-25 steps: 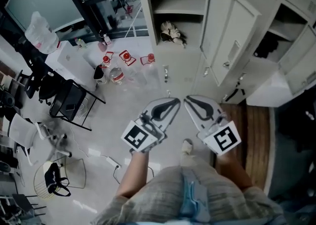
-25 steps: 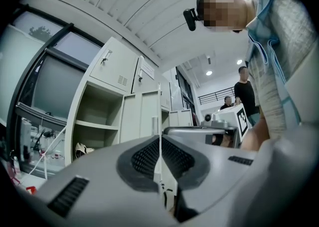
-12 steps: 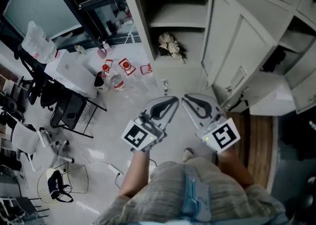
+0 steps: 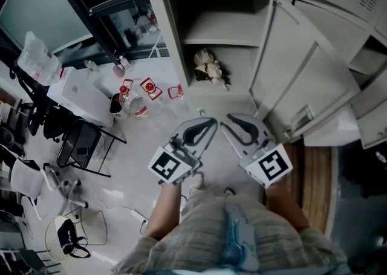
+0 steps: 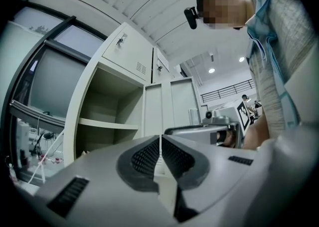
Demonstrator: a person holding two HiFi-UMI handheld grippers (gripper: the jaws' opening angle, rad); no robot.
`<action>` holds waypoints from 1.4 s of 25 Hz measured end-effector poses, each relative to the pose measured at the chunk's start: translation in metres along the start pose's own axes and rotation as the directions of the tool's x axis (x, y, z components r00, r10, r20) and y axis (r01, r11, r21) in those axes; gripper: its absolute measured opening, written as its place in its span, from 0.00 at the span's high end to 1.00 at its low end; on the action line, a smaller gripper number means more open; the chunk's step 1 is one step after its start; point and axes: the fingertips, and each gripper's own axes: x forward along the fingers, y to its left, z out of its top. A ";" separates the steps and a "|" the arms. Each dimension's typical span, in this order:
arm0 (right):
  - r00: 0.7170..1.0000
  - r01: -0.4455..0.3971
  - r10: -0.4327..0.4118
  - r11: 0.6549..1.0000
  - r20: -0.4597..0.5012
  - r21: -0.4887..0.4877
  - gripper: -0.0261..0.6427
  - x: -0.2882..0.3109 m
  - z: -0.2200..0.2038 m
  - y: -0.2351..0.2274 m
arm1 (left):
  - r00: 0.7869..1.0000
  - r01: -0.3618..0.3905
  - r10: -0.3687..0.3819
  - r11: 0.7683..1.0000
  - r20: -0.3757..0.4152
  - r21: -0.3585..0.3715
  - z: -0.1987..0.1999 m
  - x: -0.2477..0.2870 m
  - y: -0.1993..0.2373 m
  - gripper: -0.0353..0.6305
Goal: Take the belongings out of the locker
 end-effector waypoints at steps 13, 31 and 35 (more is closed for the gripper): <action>0.971 0.153 -0.150 0.988 -0.184 0.001 0.70 0.093 -0.034 -0.054 | 1.000 0.022 -0.023 0.998 -0.003 -0.058 -0.011 0.000 0.099 0.94; 0.837 0.319 -0.304 0.947 -0.456 -0.045 0.54 0.178 -0.118 -0.151 | 0.996 0.085 -0.087 0.993 -0.032 -0.079 -0.045 0.013 0.142 0.94; 0.801 0.321 -0.287 0.947 -0.526 -0.028 0.54 0.191 -0.131 -0.163 | 0.996 0.081 -0.084 0.992 -0.026 -0.094 -0.046 0.016 0.148 0.94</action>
